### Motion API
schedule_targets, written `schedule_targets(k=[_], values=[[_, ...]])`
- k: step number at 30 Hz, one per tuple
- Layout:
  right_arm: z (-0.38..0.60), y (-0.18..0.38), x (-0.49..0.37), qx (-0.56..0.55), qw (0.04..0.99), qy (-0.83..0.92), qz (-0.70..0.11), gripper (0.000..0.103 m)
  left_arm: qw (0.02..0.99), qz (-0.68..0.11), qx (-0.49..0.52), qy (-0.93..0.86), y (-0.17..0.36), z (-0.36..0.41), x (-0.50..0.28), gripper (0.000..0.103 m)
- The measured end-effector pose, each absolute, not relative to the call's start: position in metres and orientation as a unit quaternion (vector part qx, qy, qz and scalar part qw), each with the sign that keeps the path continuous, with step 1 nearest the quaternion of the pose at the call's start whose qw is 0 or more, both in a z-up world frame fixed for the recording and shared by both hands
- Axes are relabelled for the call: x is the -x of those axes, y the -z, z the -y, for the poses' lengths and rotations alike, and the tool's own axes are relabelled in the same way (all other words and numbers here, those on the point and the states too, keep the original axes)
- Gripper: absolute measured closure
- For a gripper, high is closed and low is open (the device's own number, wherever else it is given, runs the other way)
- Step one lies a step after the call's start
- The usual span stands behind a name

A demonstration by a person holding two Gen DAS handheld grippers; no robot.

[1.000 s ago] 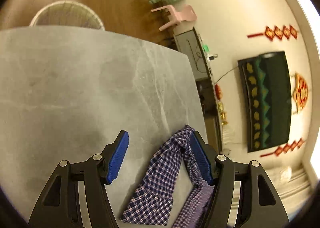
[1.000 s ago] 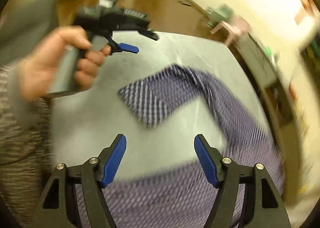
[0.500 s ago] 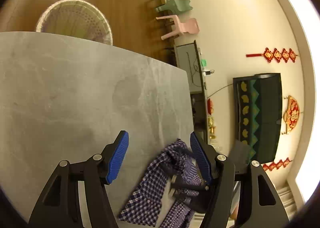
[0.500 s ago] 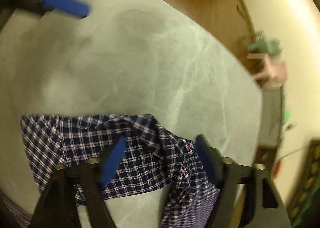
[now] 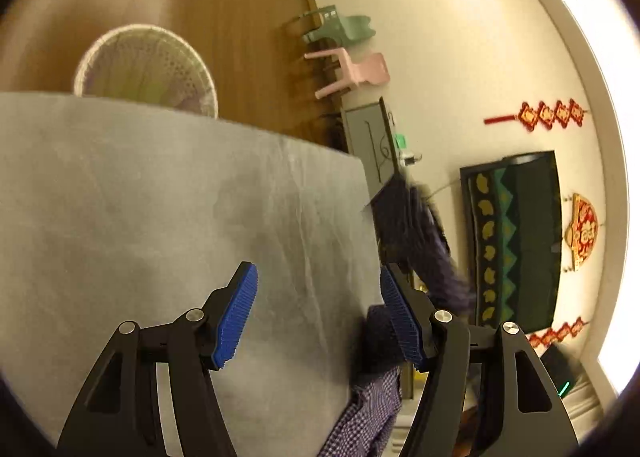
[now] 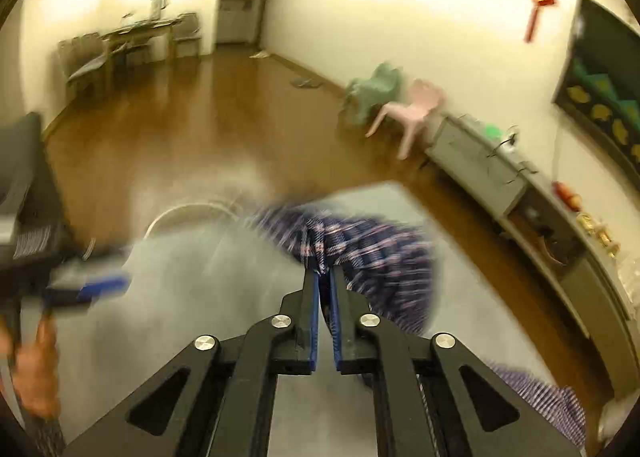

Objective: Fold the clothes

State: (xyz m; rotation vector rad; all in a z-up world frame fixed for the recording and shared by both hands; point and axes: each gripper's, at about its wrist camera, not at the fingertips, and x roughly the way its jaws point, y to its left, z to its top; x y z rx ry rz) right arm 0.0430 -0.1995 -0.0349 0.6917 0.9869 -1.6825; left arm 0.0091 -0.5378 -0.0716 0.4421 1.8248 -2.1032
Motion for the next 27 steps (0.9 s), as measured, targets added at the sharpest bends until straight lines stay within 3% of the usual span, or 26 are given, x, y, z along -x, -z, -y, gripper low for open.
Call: schedule_targets(k=[1,4,8,13,18,24,26,27], values=[[0.191,0.035,-0.046,-0.295,0.509,0.707,-0.392,0.07,0.157,-0.639,-0.16,0.736,0.073,0.535,-0.006,0.036],[0.177,0.065,-0.061,-0.329,0.511,0.673,-0.422,0.067,0.146,-0.639,-0.173,0.735,0.076,0.524,0.002,0.036],[0.178,0.057,-0.044,-0.348,0.484,0.694,-0.404,0.061,0.14,-0.643,-0.173,0.733,0.077,0.517,0.005,0.036],[0.212,0.018,0.002,-0.377,0.456,0.744,-0.311,0.033,0.152,-0.644,-0.168,0.731,0.076,0.514,0.003,0.036],[0.287,0.03,0.029,-0.405,0.431,0.751,-0.294,0.026,0.161,-0.651,-0.163,0.723,0.083,0.52,-0.004,0.036],[0.341,0.087,0.065,-0.445,0.352,0.749,-0.342,0.027,0.145,-0.641,-0.162,0.736,0.079,0.52,-0.004,0.036],[0.34,0.085,0.071,-0.447,0.355,0.757,-0.317,0.049,0.142,-0.629,-0.166,0.746,0.077,0.521,-0.002,0.036],[0.339,0.083,0.072,-0.44,0.347,0.763,-0.322,0.076,0.141,-0.622,-0.168,0.752,0.075,0.521,-0.001,0.036]])
